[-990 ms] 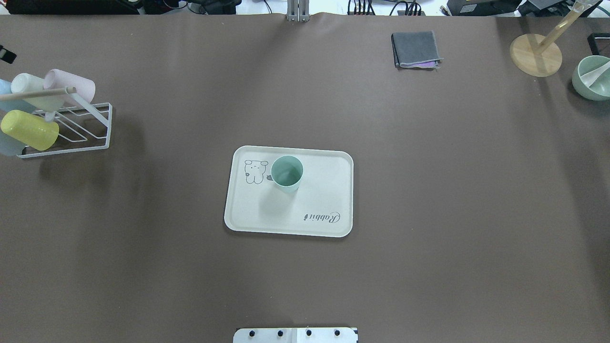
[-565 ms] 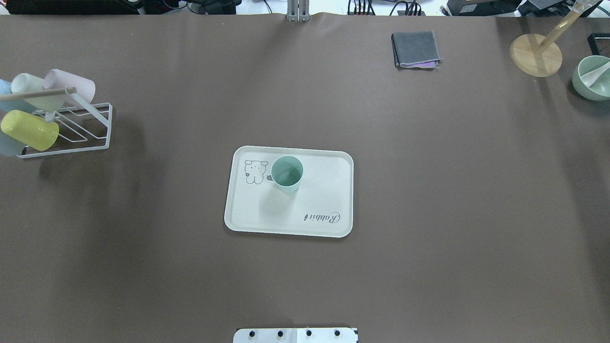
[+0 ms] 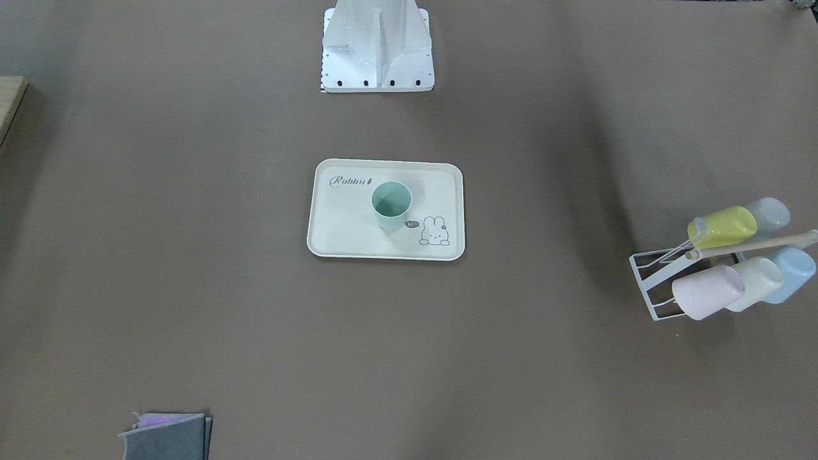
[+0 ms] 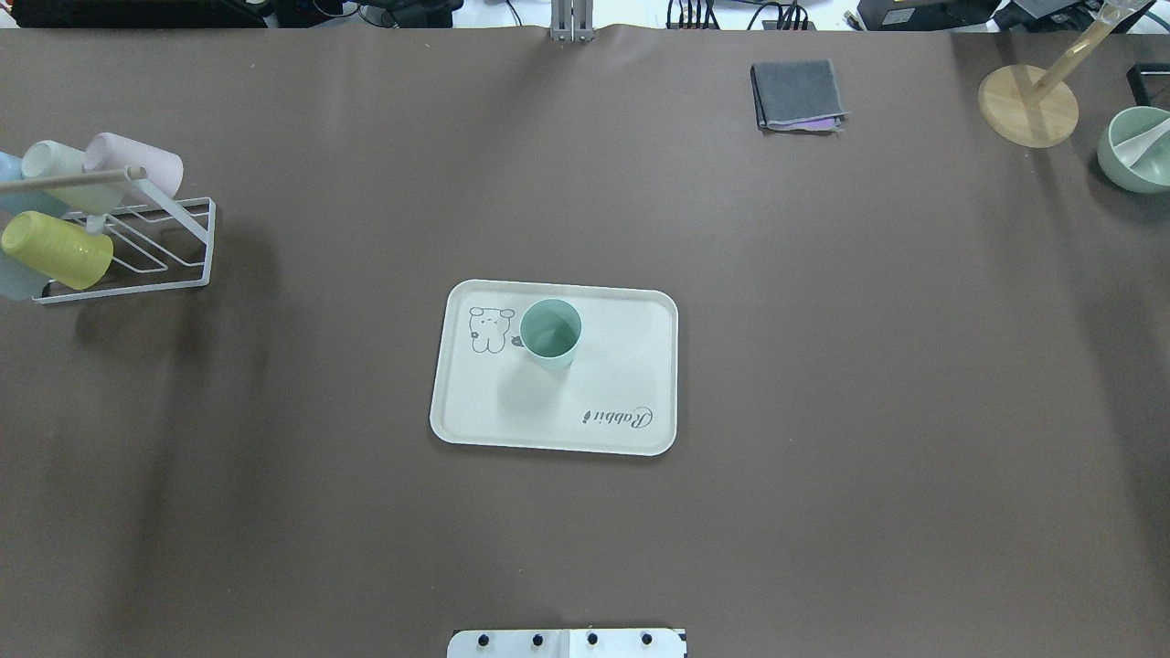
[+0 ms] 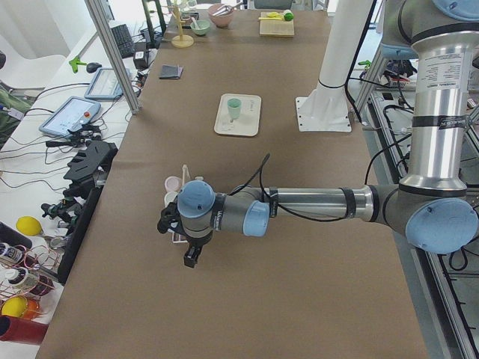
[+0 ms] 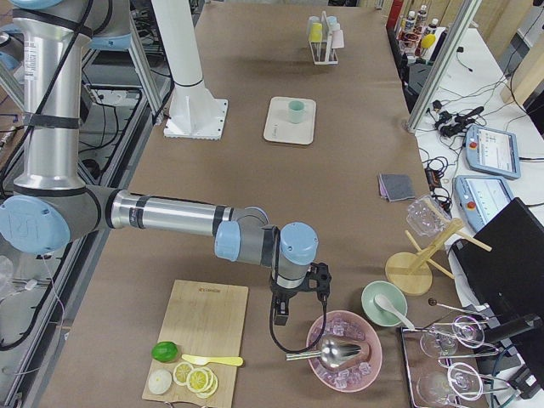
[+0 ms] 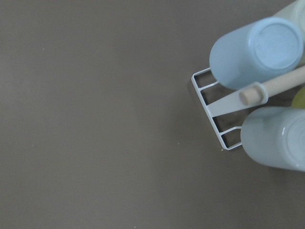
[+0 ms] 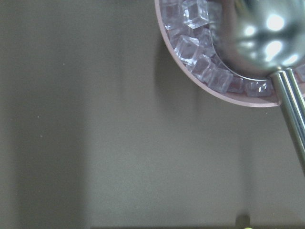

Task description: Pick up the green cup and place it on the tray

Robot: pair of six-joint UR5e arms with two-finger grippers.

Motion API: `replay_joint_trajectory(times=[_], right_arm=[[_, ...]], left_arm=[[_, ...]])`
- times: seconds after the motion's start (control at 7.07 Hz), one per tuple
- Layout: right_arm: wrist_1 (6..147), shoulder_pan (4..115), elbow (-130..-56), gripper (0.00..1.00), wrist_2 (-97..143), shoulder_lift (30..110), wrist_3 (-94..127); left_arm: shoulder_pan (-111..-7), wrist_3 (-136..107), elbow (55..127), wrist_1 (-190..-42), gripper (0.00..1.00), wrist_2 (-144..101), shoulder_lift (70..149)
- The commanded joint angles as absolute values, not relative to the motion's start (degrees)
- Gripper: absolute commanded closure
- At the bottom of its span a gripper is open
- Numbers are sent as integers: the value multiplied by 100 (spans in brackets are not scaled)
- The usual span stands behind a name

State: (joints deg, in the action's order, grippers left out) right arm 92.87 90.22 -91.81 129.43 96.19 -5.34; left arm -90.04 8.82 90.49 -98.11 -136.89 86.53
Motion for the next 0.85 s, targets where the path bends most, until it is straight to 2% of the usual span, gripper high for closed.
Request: replay_joint_trajectory(times=[0.0, 0.28, 0.71], right_arm=[[9281, 9026, -9176, 0, 12964, 9624, -536], [9272, 9026, -9193, 0, 12946, 9624, -527], [9272, 9026, -9220, 0, 12937, 9615, -527]], left_arm=[[-9000, 897, 9149, -9450, 1, -13685, 8455], [-9009, 1001, 9779, -8390, 1, -13658, 8499], [-9018, 1116, 9782, -8445, 1, -13562, 8499]])
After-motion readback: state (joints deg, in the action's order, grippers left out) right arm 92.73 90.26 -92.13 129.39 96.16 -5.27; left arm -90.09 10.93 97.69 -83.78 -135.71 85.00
